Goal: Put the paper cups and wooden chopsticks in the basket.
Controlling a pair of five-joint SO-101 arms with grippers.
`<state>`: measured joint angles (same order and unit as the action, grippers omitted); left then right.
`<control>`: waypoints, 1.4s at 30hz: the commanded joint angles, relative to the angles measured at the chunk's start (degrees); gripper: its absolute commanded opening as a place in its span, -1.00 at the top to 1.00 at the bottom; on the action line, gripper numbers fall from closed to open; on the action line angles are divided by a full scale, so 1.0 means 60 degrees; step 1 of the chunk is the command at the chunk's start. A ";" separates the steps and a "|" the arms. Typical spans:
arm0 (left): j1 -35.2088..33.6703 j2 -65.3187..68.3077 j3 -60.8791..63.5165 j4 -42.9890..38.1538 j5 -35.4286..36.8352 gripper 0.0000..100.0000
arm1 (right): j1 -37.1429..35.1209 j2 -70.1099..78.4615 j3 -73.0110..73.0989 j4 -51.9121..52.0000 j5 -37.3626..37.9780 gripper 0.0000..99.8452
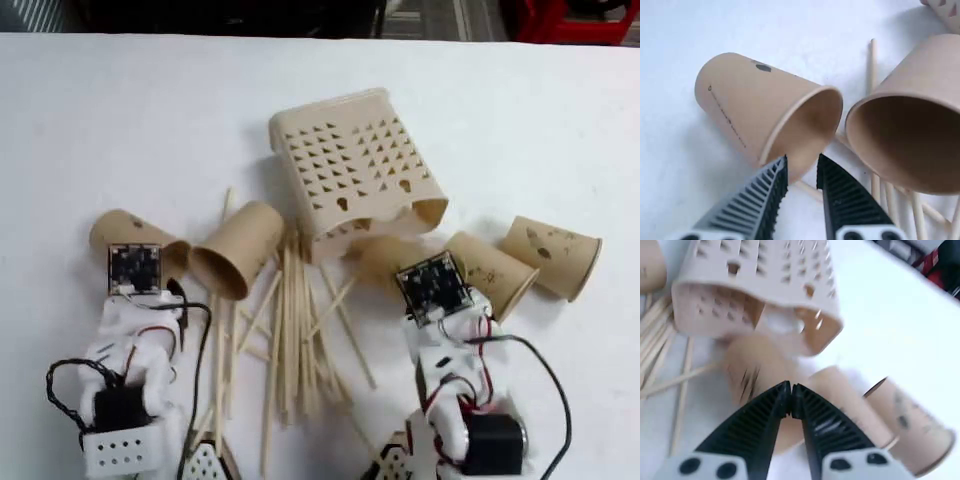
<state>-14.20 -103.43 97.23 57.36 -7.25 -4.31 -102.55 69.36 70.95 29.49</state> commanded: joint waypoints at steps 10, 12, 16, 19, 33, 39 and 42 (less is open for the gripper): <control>-0.0066 -0.0081 -0.0044 0.0000 0.0029 0.77 | 0.0125 0.3084 -0.2198 -0.0857 0.0205 0.75; -0.0066 -0.0081 -0.0044 0.0000 0.0029 0.77 | 0.0125 0.4535 -0.2696 -0.1077 0.0220 0.75; -0.0066 -0.0081 -0.0044 0.0000 0.0029 0.77 | 0.0198 0.7553 -0.4278 -0.1179 0.0234 0.63; -0.0066 -0.0081 -0.0044 0.0000 0.0029 0.77 | 0.0198 0.9502 -0.5231 -0.1179 0.0571 0.39; -0.0066 -0.0081 -0.0044 0.0000 0.0029 0.77 | 0.0872 1.4908 -0.6725 -0.3875 0.3531 0.23; -0.0066 -0.0081 -0.0044 0.0000 0.0029 0.77 | 0.0681 1.6081 -0.6755 -0.5121 0.3502 0.39; -0.0066 -0.0081 -0.0044 -0.0015 0.0029 0.77 | 0.0579 1.6359 -0.6755 -0.5473 0.3355 0.54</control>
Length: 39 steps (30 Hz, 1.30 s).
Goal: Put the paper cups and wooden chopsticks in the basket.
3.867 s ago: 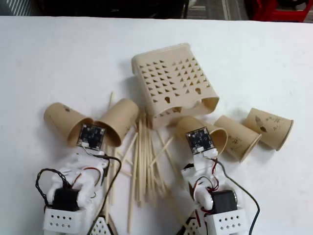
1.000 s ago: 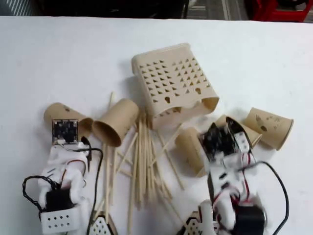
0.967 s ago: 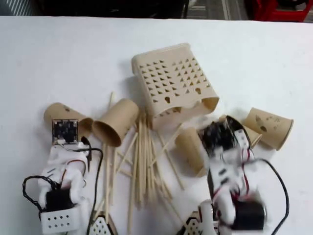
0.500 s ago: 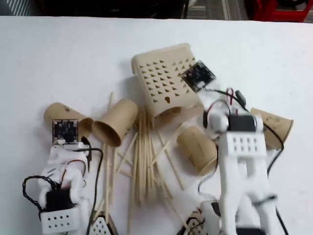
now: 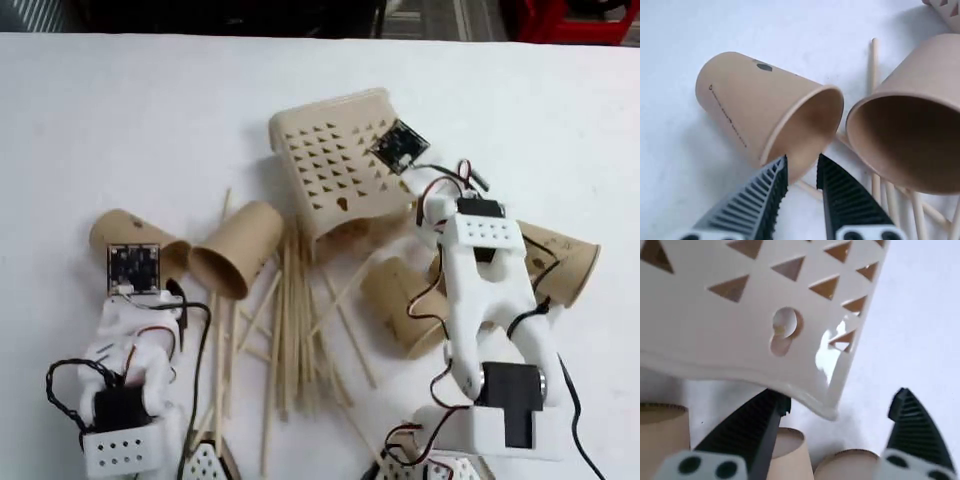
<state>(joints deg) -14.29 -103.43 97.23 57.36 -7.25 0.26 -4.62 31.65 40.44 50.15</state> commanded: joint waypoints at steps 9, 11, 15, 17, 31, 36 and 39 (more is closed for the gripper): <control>-0.0051 -0.0081 -0.0044 -0.0015 0.0029 0.77 | -0.0286 -0.0227 -0.0498 -0.1194 -0.2799 0.76; -0.0051 -0.0081 -0.0044 -0.0015 0.0029 0.77 | -0.0286 -0.0520 -0.0586 -0.1179 -0.3077 0.85; -0.0051 -0.0081 -0.0044 -0.0015 0.0029 0.77 | -0.0212 -0.1179 -0.0718 -0.1106 -0.3722 0.96; -0.0051 -0.0081 -0.0044 -0.0015 0.0029 0.77 | -0.0227 -0.1502 -0.0747 -0.0901 -0.3985 0.96; -0.0066 -0.0081 -0.0044 -0.0015 0.0029 0.77 | -0.0256 -0.4198 -0.0762 0.0344 -0.6242 0.96; -0.0081 -0.0081 -0.0044 -0.0015 0.0029 0.77 | -0.0330 -0.4520 -0.1656 0.1853 -0.6432 0.96; -0.0066 -0.0081 -0.0044 -0.0015 0.0029 0.77 | -0.0388 -0.4505 -0.2623 0.3099 -0.6418 0.96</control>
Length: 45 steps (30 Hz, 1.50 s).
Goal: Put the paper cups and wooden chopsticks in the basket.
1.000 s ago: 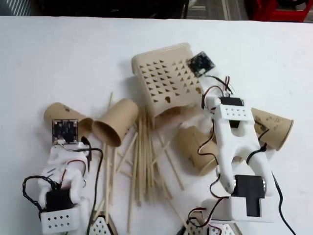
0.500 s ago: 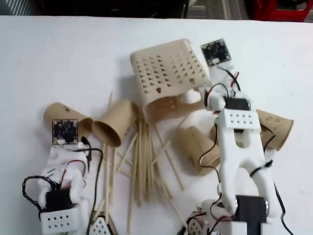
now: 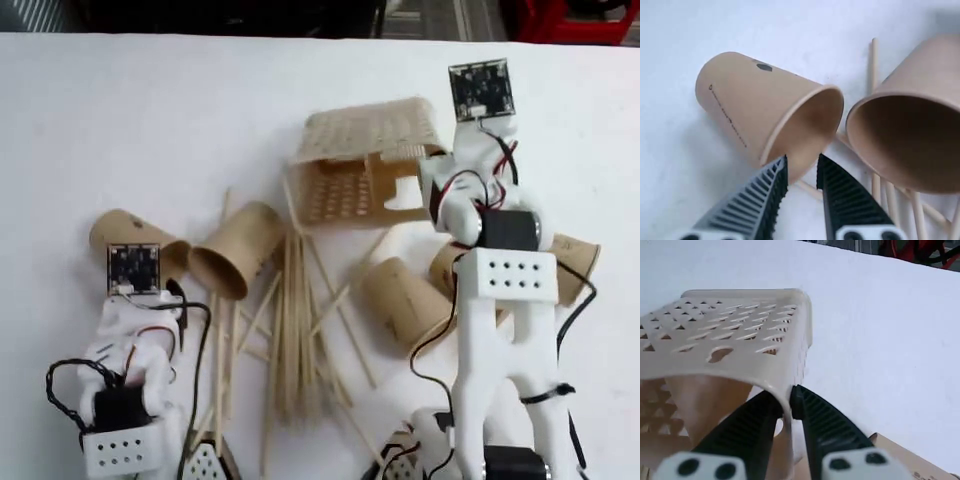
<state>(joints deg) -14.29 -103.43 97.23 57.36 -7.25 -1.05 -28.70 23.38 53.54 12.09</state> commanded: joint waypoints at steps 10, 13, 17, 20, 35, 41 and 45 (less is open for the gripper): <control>-0.0095 -0.0081 -0.0044 -0.0015 0.0029 0.77 | -0.0418 -0.0476 -0.2256 0.2044 -0.0088 0.96; -0.0095 -0.0081 -0.0044 -0.0015 0.0029 0.77 | -0.0711 -0.0198 -0.2388 0.2322 -0.0586 0.96; -0.0110 -0.0081 -0.0044 -0.0015 0.0029 0.77 | -0.0784 0.0886 -0.2960 0.2527 -0.1099 0.95; -0.0110 -0.0081 -0.0044 -0.0015 0.0029 0.77 | -0.0725 0.2161 -0.3810 0.2923 -0.1421 0.95; -0.0110 -0.0081 -0.0044 -0.0015 0.0029 0.77 | -0.0256 0.8081 -1.1341 0.6249 -0.2315 0.95; -0.0110 -0.0081 -0.0044 -0.0015 0.0029 0.77 | -0.0212 0.9194 -1.3714 0.7553 -0.2183 0.95; -0.0110 -0.0081 -0.0044 -0.0015 0.0029 0.77 | -0.0168 0.9150 -1.3685 0.7538 -0.1758 0.95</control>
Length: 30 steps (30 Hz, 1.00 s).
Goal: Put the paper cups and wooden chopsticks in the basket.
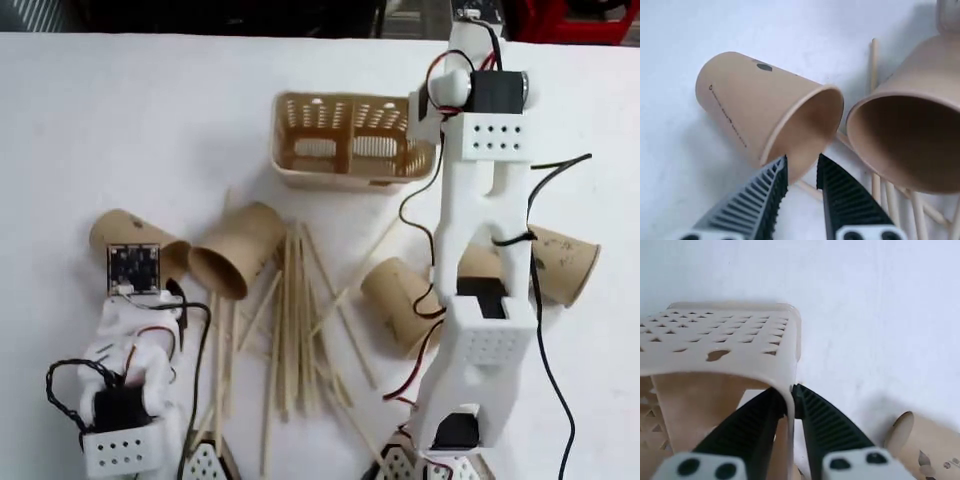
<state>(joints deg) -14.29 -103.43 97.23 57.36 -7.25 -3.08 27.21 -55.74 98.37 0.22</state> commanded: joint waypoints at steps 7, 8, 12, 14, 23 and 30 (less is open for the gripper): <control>-0.0110 -0.0081 -0.0044 -0.0015 0.0029 0.77 | -0.0007 -0.0286 0.0117 0.0037 0.0718 0.95; -0.0110 -0.0081 -0.0044 -0.0015 0.0029 0.77 | -0.0066 -0.0256 0.0249 0.0037 0.0806 0.94; -0.0110 -0.0081 -0.0044 -0.0015 0.0029 0.77 | -0.0110 0.0022 0.0278 0.0022 0.0908 0.64; -0.0110 -0.0081 -0.0044 -0.0015 0.0029 0.77 | -0.0095 0.0051 0.0264 0.0022 0.0908 0.47; -0.0110 -0.0081 -0.0044 -0.0015 0.0029 0.77 | -0.0081 -0.0447 -0.0718 0.0022 0.0908 0.36; -0.0110 -0.0081 -0.0044 -0.0015 0.0029 0.77 | -0.0139 -0.0593 -0.0689 0.0022 0.0923 0.36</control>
<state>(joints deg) -14.29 -103.43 97.23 57.36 -7.25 -3.43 27.65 -57.76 98.37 5.23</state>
